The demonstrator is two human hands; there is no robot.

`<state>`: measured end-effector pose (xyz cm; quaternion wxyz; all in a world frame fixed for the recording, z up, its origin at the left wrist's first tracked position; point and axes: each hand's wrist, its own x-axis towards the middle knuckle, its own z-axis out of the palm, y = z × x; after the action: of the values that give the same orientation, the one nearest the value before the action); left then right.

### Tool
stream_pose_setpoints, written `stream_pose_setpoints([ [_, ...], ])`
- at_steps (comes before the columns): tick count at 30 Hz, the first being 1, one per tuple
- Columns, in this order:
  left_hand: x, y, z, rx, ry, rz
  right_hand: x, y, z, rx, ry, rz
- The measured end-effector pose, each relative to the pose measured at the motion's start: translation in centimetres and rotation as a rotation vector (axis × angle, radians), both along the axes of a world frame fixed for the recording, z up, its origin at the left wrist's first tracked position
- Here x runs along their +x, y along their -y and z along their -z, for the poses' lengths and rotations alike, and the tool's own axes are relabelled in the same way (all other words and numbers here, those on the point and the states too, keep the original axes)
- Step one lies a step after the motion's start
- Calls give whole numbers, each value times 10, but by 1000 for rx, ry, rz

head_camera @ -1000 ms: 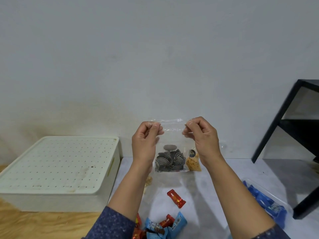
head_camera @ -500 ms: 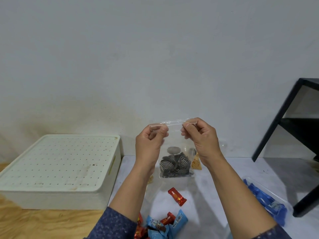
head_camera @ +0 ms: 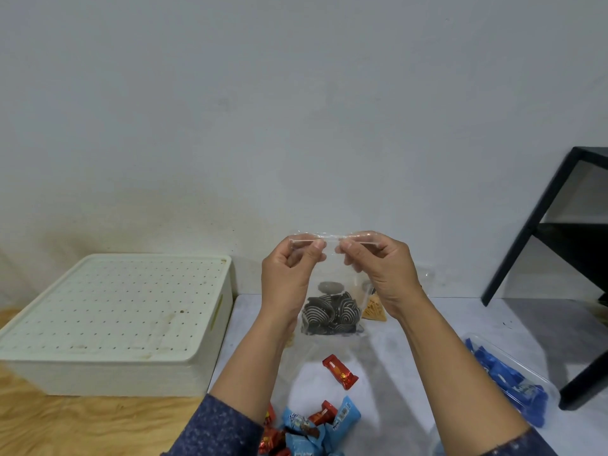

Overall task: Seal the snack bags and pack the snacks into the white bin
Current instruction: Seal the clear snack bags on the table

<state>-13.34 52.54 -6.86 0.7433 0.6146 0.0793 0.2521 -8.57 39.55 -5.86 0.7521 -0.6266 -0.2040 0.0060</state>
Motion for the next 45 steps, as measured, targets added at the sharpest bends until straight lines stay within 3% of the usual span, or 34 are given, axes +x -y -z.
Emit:
stream_pose_setpoints([
  [12, -3, 0, -7, 151, -15, -5, -5, -5, 1, -89, 22, -34],
  [24, 2, -10, -3, 31, -93, 63, -7, -13, 3, -187, 91, 33],
  [37, -4, -36, 8, 201, -65, 176, -25, -25, 4, -250, 59, 123],
  [45, 2, -32, 21, 58, -8, 232, -39, -18, 11, -245, 26, 207],
])
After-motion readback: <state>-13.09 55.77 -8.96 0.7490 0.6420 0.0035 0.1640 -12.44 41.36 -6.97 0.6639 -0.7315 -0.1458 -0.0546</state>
